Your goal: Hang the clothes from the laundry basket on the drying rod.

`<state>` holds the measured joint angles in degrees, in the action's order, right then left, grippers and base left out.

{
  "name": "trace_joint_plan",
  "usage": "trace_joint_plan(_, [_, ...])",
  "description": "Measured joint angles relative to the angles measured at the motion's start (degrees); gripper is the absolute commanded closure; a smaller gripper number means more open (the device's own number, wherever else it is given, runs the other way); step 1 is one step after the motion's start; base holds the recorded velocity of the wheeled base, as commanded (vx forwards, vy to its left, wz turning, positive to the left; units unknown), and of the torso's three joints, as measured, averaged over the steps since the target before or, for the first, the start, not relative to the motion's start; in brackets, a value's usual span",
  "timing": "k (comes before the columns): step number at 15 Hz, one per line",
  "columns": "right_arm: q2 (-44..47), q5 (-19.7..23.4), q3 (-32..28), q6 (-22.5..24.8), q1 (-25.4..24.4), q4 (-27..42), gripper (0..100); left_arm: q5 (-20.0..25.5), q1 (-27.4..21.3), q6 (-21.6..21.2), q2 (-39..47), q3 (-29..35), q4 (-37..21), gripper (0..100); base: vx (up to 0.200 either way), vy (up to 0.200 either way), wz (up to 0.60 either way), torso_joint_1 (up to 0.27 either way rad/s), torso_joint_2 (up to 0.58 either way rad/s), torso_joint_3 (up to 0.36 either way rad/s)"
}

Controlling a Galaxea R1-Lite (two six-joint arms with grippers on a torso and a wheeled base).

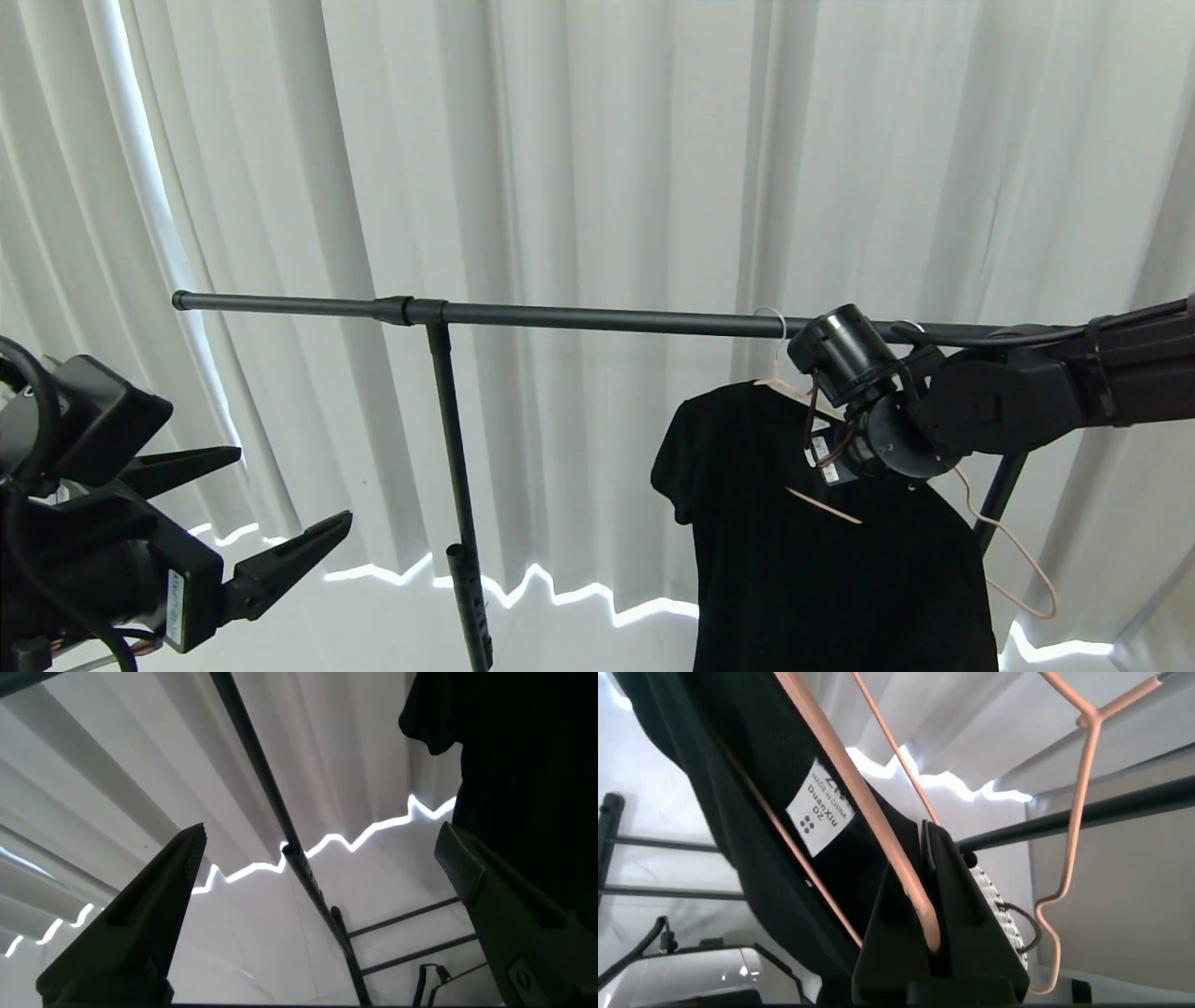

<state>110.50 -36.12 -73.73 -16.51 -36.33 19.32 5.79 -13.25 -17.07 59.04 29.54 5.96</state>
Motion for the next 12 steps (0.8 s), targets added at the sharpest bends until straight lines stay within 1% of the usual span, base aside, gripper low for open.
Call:
trace_joint_plan(1, [0.0,0.0,0.0,0.0,-0.1,-0.1,0,0.0,0.0,0.0,-0.1,0.0,0.0,0,0.000,0.000,0.00,0.000,0.00,0.000])
trace_joint_plan(2, [-0.1,0.0,0.0,-0.4,-0.2,-0.1,0,0.0,0.0,0.0,-0.1,0.0,0.0,0,0.000,0.000,0.00,0.000,0.00,0.000])
trace_joint_plan(4, [-0.6,0.0,0.0,-3.3,-0.8,-0.1,0,0.0,0.0,0.1,-0.4,0.0,0.0,0,0.000,0.000,0.00,0.000,0.00,0.000])
trace_joint_plan(6, [-1.6,0.0,-0.1,-4.8,-1.5,0.0,0,0.0,0.1,0.2,-0.8,0.0,0.0,0,0.000,0.000,0.00,0.000,0.00,0.000])
trace_joint_plan(8, [-4.5,0.5,0.0,-6.4,-2.5,0.0,0,0.0,0.8,0.3,-1.2,-0.1,0.0,0,0.000,0.000,0.00,0.000,0.00,0.000])
trace_joint_plan(10, [-9.0,1.6,0.2,-6.7,-3.1,0.7,0,0.0,2.0,0.4,-1.4,-0.2,0.0,0,0.000,0.000,0.00,0.000,0.00,0.000])
trace_joint_plan(11, [-11.9,2.1,0.3,-6.7,-3.3,2.7,0,0.0,3.0,0.4,-1.4,-0.2,0.0,0,0.000,0.000,0.00,0.000,0.00,0.000])
trace_joint_plan(12, [-15.0,2.4,0.3,-6.6,-3.2,6.1,0,0.0,4.0,0.4,-1.5,-0.1,0.0,0,0.000,0.000,0.00,0.000,0.00,0.000])
